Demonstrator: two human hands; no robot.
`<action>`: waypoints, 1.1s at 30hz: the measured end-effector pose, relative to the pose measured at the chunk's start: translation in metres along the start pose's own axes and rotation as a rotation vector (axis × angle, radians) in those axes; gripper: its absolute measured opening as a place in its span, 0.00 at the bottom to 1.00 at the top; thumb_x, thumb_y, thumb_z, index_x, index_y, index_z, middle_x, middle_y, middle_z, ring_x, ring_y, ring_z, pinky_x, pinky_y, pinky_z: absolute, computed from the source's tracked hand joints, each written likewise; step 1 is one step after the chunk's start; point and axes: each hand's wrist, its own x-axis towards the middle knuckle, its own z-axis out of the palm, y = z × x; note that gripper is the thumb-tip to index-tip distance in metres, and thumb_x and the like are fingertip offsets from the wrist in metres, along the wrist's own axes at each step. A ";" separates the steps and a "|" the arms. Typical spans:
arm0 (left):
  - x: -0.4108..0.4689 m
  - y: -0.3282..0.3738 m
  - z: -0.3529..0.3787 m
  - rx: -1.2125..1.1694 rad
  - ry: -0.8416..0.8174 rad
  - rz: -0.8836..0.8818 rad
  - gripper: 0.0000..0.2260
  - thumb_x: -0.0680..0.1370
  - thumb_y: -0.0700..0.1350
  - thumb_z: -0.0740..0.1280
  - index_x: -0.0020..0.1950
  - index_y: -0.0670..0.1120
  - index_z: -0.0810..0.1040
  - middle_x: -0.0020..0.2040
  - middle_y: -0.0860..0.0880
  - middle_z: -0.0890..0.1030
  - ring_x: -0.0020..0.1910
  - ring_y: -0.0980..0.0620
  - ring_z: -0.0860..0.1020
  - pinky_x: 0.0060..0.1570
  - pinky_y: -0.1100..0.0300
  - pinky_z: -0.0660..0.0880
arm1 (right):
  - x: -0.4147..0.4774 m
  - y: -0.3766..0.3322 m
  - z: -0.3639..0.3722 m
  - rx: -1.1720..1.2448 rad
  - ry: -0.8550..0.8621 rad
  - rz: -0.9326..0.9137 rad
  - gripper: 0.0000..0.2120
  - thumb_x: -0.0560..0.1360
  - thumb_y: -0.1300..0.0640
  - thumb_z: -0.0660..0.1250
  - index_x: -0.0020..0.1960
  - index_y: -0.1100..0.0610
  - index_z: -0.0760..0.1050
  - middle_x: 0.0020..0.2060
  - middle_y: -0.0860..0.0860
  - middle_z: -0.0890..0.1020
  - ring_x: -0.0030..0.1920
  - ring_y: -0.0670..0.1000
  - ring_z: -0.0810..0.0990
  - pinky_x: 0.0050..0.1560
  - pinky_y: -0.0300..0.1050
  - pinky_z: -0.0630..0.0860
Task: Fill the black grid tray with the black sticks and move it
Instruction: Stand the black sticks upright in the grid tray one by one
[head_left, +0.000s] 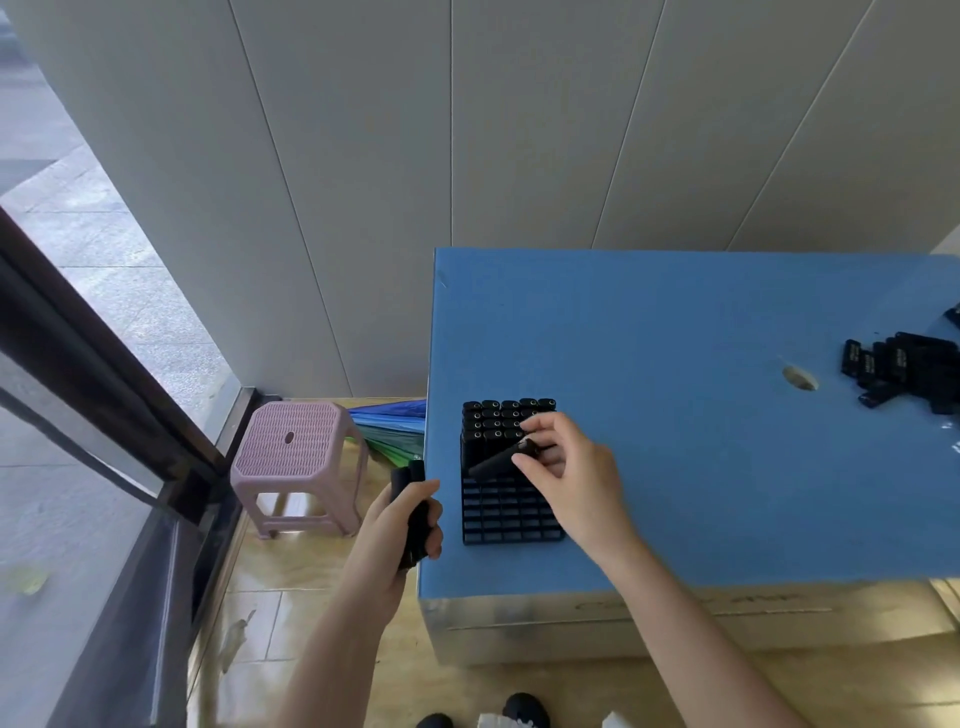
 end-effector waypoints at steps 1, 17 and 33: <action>0.000 -0.001 -0.001 -0.011 0.005 -0.011 0.04 0.77 0.41 0.63 0.45 0.42 0.69 0.31 0.46 0.69 0.24 0.51 0.66 0.29 0.58 0.65 | 0.003 0.000 0.001 -0.054 -0.012 -0.042 0.10 0.72 0.61 0.69 0.51 0.54 0.73 0.40 0.41 0.77 0.39 0.44 0.79 0.43 0.33 0.76; -0.007 0.001 -0.009 -0.114 0.050 -0.028 0.07 0.77 0.41 0.64 0.50 0.38 0.72 0.38 0.41 0.75 0.28 0.45 0.79 0.29 0.57 0.78 | 0.026 0.003 0.016 -0.393 -0.098 -0.444 0.05 0.70 0.59 0.72 0.46 0.55 0.82 0.43 0.45 0.84 0.43 0.45 0.80 0.43 0.31 0.70; -0.004 -0.004 -0.003 0.056 0.095 0.022 0.08 0.77 0.48 0.64 0.49 0.43 0.76 0.39 0.45 0.80 0.36 0.47 0.77 0.39 0.55 0.72 | 0.021 0.001 0.025 -0.532 -0.056 -0.559 0.04 0.74 0.57 0.68 0.44 0.54 0.82 0.37 0.46 0.77 0.38 0.47 0.74 0.30 0.40 0.72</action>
